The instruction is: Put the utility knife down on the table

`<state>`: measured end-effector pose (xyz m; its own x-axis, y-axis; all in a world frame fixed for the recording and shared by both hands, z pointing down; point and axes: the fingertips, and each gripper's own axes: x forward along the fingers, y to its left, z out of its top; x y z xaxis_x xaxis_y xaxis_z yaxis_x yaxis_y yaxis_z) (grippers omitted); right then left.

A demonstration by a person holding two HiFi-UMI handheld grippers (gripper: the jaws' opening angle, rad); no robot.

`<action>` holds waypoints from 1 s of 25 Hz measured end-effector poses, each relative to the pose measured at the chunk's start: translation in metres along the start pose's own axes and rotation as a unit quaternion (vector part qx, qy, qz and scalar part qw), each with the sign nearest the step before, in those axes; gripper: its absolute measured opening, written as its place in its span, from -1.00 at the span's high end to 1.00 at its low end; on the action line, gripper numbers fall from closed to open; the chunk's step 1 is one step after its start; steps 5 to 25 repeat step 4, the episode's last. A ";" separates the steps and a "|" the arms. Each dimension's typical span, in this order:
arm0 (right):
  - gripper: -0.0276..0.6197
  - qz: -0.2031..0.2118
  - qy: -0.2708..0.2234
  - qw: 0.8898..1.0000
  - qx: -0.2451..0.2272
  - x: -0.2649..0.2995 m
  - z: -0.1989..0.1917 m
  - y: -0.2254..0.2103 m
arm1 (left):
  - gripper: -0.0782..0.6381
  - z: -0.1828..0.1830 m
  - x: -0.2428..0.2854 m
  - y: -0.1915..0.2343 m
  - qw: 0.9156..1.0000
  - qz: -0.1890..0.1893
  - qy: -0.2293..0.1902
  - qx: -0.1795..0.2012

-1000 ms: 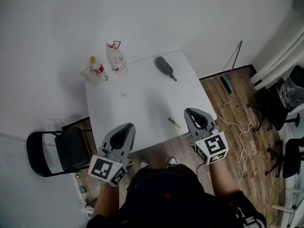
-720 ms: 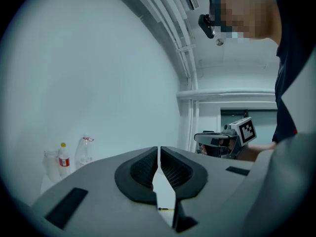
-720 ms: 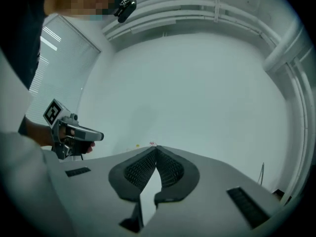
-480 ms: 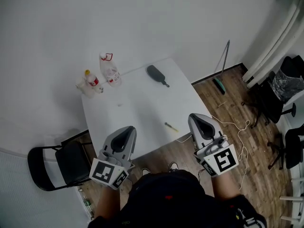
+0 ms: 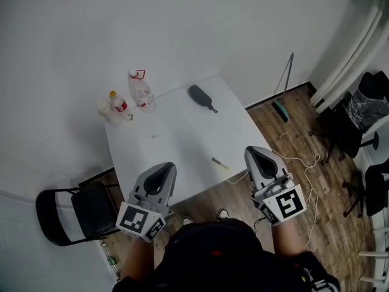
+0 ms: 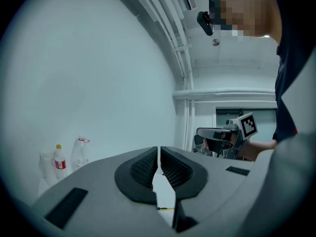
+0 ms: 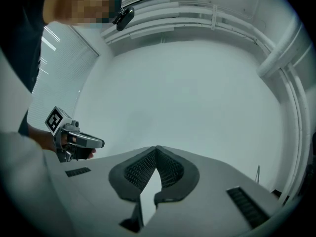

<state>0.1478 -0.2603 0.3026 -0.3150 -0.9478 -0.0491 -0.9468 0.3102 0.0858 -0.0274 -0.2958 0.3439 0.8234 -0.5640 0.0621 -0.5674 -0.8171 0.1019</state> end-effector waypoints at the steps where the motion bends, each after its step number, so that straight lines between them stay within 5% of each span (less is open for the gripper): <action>1: 0.85 -0.002 0.001 1.000 0.001 0.000 -0.001 -0.001 | 0.68 -0.001 0.000 0.000 1.000 -0.001 0.001 0.000; 25: 0.85 -0.002 -0.003 1.000 0.006 0.001 -0.001 -0.003 | 0.68 -0.002 0.001 -0.002 1.000 -0.005 0.004 0.000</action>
